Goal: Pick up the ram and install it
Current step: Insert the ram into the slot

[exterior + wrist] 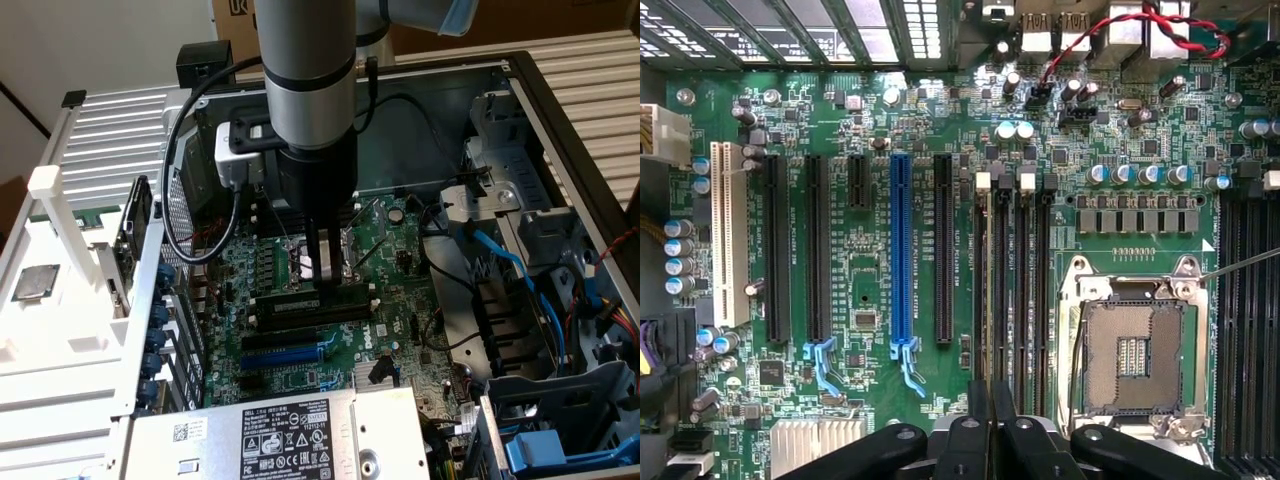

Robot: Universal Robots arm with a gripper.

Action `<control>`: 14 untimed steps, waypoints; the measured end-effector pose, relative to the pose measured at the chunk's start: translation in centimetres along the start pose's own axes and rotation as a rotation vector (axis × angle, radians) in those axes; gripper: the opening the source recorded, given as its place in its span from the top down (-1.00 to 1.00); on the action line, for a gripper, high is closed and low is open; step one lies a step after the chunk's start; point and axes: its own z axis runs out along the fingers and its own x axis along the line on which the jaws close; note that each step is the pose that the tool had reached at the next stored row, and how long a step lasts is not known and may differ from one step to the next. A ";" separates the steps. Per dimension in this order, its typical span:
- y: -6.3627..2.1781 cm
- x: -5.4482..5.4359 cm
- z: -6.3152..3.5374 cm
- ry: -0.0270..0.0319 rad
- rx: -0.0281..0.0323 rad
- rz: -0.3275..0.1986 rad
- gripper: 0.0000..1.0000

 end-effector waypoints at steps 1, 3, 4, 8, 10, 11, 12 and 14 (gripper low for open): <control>0.00 0.0 0.00 0.0000 0.0000 0.000 0.76; 0.00 0.0 0.00 0.0000 0.0000 0.000 0.76; 0.00 0.0 0.00 -0.0001 0.0000 0.000 0.76; 0.00 0.1 -0.05 0.0000 0.0000 0.000 0.76; -0.01 0.1 -0.05 -0.0001 0.0007 0.000 0.76; -0.01 0.1 -0.05 -0.0001 0.0008 0.000 0.76; 0.00 0.1 -0.06 -0.0001 0.0009 0.000 0.76; 0.00 0.1 -0.06 0.0000 0.0012 0.000 0.76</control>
